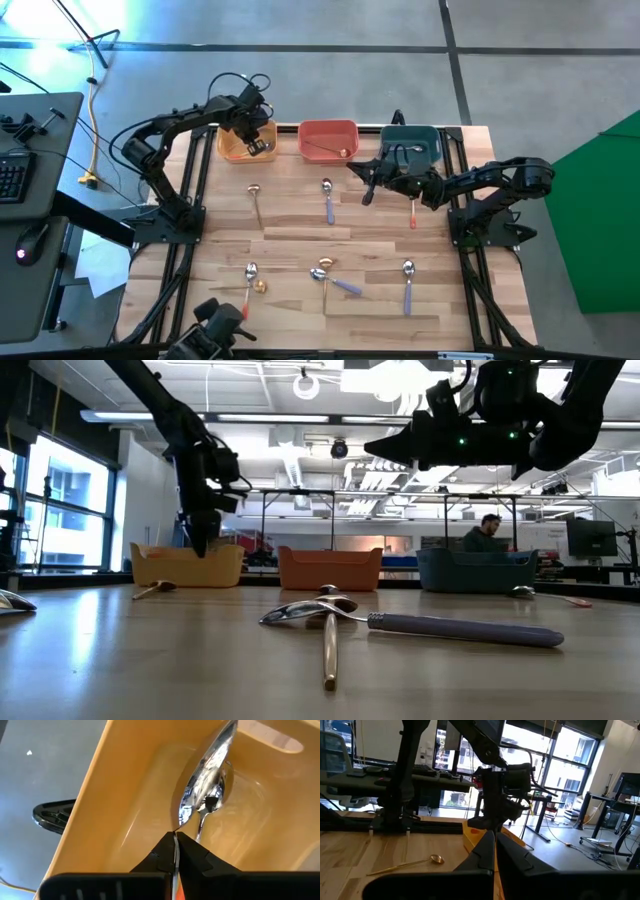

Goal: Sort silverware by color (type)
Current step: Put the orange spoon into the yellow bin, then put the gold spoon into the orange bin

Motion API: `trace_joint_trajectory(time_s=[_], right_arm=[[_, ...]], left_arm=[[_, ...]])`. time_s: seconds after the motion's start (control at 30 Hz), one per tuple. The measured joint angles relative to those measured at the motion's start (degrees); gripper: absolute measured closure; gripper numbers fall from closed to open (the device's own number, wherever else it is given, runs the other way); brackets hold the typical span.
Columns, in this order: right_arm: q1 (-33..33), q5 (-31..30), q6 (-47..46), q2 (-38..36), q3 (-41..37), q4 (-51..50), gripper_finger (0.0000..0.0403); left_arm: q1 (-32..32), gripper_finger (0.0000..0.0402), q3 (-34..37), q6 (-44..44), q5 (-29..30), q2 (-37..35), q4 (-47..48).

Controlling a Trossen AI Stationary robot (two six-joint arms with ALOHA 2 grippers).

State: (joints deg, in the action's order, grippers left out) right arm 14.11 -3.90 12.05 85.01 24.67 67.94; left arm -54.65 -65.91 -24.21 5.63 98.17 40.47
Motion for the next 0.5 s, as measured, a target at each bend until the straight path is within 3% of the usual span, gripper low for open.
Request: trace_joint_trajectory(time_s=[0.3,0.5], right_arm=[[0.00,0.00,0.02,0.00,0.00,-0.02,0.0403],[1.44,0.17,1.51,0.00,0.00,-0.52,0.0403]], left_arm=[[0.02,0.0334,0.00,1.28,0.68,0.00,0.22],[1.44,0.0357,0.00,3.09,5.95,-0.91,2.18]])
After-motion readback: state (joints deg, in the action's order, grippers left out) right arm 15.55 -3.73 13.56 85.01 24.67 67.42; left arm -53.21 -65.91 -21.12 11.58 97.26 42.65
